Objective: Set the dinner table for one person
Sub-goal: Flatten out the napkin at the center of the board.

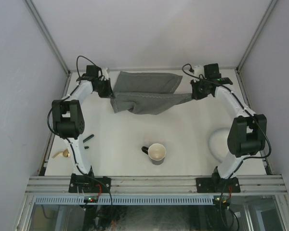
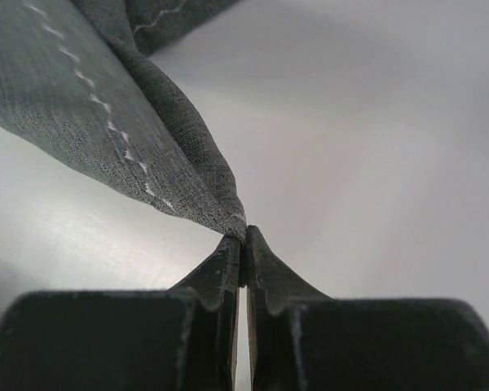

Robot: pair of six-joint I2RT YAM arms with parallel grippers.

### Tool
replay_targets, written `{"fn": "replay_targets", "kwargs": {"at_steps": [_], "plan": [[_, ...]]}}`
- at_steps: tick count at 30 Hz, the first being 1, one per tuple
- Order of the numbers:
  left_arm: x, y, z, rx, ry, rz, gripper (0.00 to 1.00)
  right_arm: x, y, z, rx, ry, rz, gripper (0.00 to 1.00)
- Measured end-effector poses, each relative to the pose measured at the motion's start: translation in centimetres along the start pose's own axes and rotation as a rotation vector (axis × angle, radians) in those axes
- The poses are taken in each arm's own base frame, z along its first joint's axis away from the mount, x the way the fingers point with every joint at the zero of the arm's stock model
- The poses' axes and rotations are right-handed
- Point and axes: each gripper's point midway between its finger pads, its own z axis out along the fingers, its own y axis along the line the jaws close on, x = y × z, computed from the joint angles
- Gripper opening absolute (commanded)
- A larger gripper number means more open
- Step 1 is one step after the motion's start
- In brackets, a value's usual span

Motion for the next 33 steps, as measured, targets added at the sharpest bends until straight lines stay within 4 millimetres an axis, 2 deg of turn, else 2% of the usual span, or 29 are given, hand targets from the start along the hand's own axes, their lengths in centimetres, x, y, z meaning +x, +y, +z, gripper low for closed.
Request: {"fn": "replay_targets", "kwargs": {"at_steps": [1,4,7,14,18,23,29,33], "plan": [[0.8,0.3,0.0,0.002,0.013,-0.01,0.0,0.5,-1.3,-0.6,0.015,-0.001,0.025,0.0],[3.5,1.0,-0.1,0.003,0.062,-0.044,0.0,1.6,-2.9,-1.4,0.028,-0.004,0.069,0.0],[5.2,0.5,-0.3,0.036,0.098,-0.068,0.06,2.7,-3.4,-2.0,0.016,0.001,0.104,0.0],[4.8,-0.8,-0.6,0.079,0.089,-0.075,0.12,3.3,-2.7,-2.1,-0.013,0.005,0.111,0.0],[4.0,-2.4,-0.6,0.106,0.075,-0.054,0.12,3.4,-2.5,-2.2,-0.02,0.011,0.107,0.0],[4.7,-4.8,-0.2,0.149,0.085,-0.028,0.0,5.0,-1.6,-2.4,-0.049,0.051,0.098,0.0],[9.4,-6.2,-0.2,0.173,0.171,-0.027,0.01,8.6,0.4,-2.0,-0.107,0.155,0.088,0.0],[12.5,-6.3,0.0,0.175,0.241,-0.025,0.11,10.6,1.3,-2.0,-0.134,0.212,0.087,0.0]]}}
